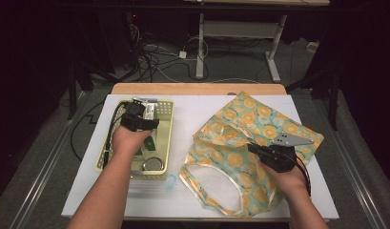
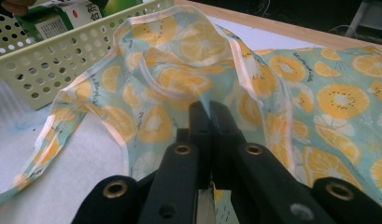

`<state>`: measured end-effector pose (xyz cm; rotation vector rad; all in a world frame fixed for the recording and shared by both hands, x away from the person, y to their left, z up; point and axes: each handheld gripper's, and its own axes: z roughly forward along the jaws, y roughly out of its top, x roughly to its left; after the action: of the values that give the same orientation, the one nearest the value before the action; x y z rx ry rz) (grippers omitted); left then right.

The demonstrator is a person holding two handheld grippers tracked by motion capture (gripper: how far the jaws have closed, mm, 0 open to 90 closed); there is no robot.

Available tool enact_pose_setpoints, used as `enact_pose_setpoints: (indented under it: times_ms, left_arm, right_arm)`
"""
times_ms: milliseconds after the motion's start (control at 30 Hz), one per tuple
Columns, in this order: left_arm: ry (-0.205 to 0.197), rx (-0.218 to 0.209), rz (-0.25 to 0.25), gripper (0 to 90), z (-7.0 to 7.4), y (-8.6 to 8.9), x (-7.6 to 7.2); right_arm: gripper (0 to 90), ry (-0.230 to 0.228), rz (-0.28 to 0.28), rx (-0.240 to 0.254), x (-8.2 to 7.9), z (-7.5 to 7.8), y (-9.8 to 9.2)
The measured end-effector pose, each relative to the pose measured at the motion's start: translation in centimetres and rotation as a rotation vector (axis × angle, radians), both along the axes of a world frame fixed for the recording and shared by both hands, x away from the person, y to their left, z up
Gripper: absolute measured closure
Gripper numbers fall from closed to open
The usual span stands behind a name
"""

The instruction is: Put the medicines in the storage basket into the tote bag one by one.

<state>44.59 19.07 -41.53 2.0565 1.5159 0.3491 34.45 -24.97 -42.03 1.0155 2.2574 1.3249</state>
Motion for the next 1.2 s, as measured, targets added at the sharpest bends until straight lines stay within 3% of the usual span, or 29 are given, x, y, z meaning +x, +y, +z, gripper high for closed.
enact_pose_setpoints:
  times_ms: [333, 700, 1200]
  left_arm:
    - [0.034, 0.005, 0.002, 48.5, -0.8, -0.7, 0.3]
    - [0.004, -0.021, -0.027, 59.8, -0.7, -1.2, 0.1]
    - [-0.059, -0.055, -0.045, 60.6, 0.6, -1.0, -1.2]
  right_arm:
    - [90.0, 0.005, 0.002, 0.001, 0.0, -0.2, 0.0]
    - [90.0, 0.000, -0.003, 0.004, -0.1, 0.0, -0.1]
    - [90.0, -0.001, -0.004, 0.005, -0.1, 0.0, -0.1]
